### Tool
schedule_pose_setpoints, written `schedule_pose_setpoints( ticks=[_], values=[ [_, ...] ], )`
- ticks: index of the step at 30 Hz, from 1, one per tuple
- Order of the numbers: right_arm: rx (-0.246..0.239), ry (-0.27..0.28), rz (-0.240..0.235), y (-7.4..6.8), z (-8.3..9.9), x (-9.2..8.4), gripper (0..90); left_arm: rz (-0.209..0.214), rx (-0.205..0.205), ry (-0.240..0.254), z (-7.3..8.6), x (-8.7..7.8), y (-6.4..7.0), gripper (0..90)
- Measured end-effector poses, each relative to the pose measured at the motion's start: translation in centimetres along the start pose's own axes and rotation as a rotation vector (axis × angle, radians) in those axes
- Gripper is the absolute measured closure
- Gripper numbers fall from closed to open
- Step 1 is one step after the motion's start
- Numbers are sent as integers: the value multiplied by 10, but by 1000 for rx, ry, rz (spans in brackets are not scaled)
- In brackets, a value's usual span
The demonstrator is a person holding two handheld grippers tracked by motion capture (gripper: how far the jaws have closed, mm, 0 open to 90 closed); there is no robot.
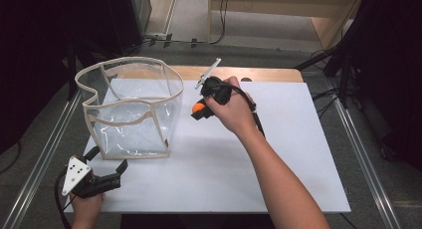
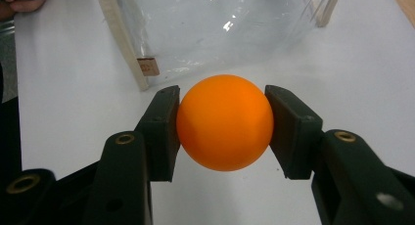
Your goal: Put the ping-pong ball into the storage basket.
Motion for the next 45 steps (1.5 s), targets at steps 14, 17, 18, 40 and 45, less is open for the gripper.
schedule_pose_setpoints(
  ticks=[14,17,18,40,45],
  values=[
    [-9,7,-13,-2,-6,-5,480,1,1,-1,0,0,0,0],
    [-13,12,-17,-3,-8,-6,480,1,4,-3,0,0,0,0],
    [-14,13,-18,-3,-10,-7,479,2,4,-3,0,0,0,0],
    [-34,28,-30,-4,-24,-17,480,2,1,-2,0,0,0,0],
    [-31,31,-29,-5,-28,-20,480,3,1,-3,0,0,0,0]
  ],
)
Point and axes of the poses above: each handheld gripper's, and its own axes: x roughly forward along the jaws, z roughly out of its underside, y roughly to its right, the point moved 8 cm from there along x, roughly forward along the jaws, and after that the axes turned 11 degrees about y, right-handed, at the moved point
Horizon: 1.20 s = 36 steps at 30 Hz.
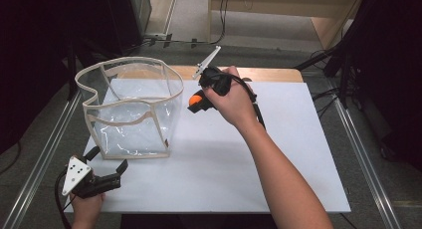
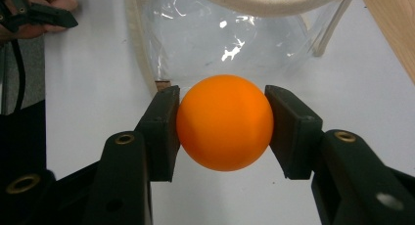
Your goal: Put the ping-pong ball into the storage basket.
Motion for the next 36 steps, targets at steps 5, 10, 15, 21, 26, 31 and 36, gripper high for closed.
schedule_pose_setpoints(
  ticks=[5,10,15,21,26,31,36],
  values=[
    [-4,8,-3,0,-5,-4,480,0,0,1,0,0,0,0],
    [-7,17,-12,1,-9,-5,480,0,-1,1,0,0,0,0],
    [-9,18,-18,2,-12,-7,480,-1,0,0,0,0,0,0],
    [-5,24,-18,4,-14,-9,480,1,1,0,0,0,0,0],
    [-10,26,-18,4,-19,-11,480,1,2,-1,0,0,0,0],
    [-8,27,-16,3,-23,-14,480,1,1,-1,0,0,0,0],
    [-14,27,-12,3,-26,-16,480,-1,0,0,0,0,0,0]
  ],
)
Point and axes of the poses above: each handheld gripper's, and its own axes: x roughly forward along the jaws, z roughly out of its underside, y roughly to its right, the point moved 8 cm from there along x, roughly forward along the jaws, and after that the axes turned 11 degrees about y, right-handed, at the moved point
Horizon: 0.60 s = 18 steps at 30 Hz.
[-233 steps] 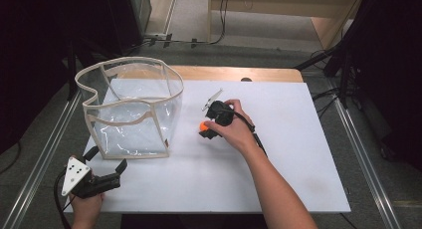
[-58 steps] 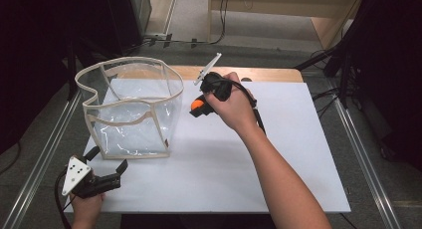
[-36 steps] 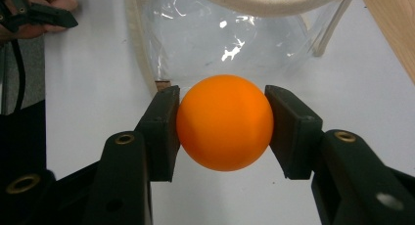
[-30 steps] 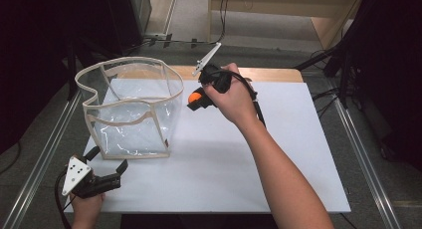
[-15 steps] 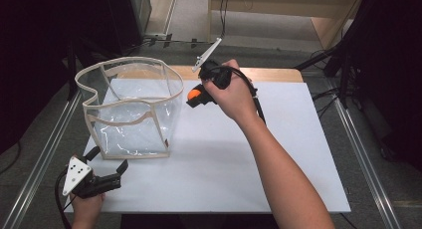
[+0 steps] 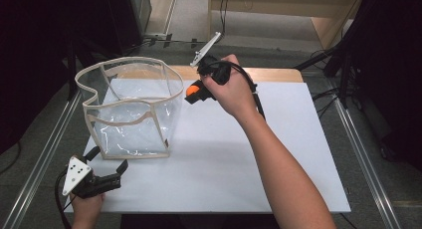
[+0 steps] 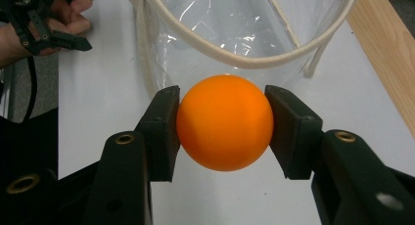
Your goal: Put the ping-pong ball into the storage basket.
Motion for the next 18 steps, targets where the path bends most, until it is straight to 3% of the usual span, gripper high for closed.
schedule_pose_setpoints(
  ticks=[18],
  values=[
    [-3,-9,-11,3,-13,0,480,-1,1,0,0,1,0,0]
  ],
)
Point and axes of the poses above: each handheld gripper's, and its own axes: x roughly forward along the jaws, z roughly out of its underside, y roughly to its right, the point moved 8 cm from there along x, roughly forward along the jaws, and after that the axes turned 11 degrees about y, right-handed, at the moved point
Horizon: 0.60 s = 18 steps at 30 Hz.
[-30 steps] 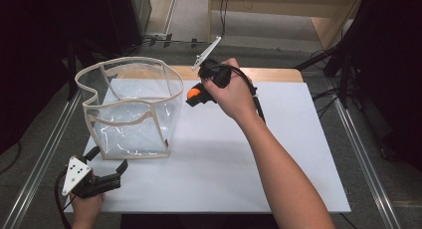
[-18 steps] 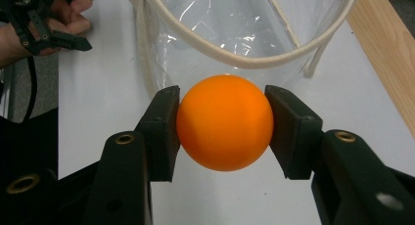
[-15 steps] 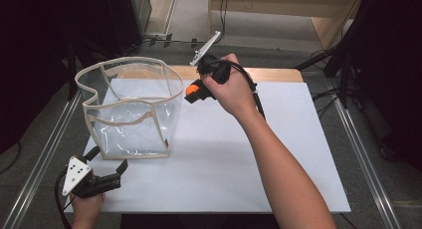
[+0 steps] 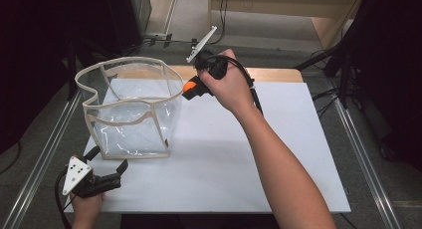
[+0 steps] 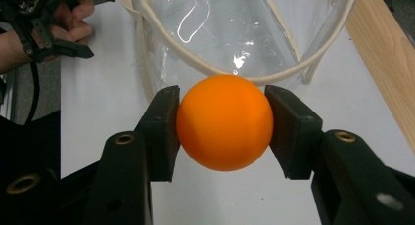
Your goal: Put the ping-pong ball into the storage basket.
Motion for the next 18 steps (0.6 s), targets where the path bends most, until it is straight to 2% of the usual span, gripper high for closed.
schedule_pose_setpoints(
  ticks=[18],
  values=[
    [-4,8,2,2,-15,0,480,2,-1,-1,0,0,0,0]
  ],
)
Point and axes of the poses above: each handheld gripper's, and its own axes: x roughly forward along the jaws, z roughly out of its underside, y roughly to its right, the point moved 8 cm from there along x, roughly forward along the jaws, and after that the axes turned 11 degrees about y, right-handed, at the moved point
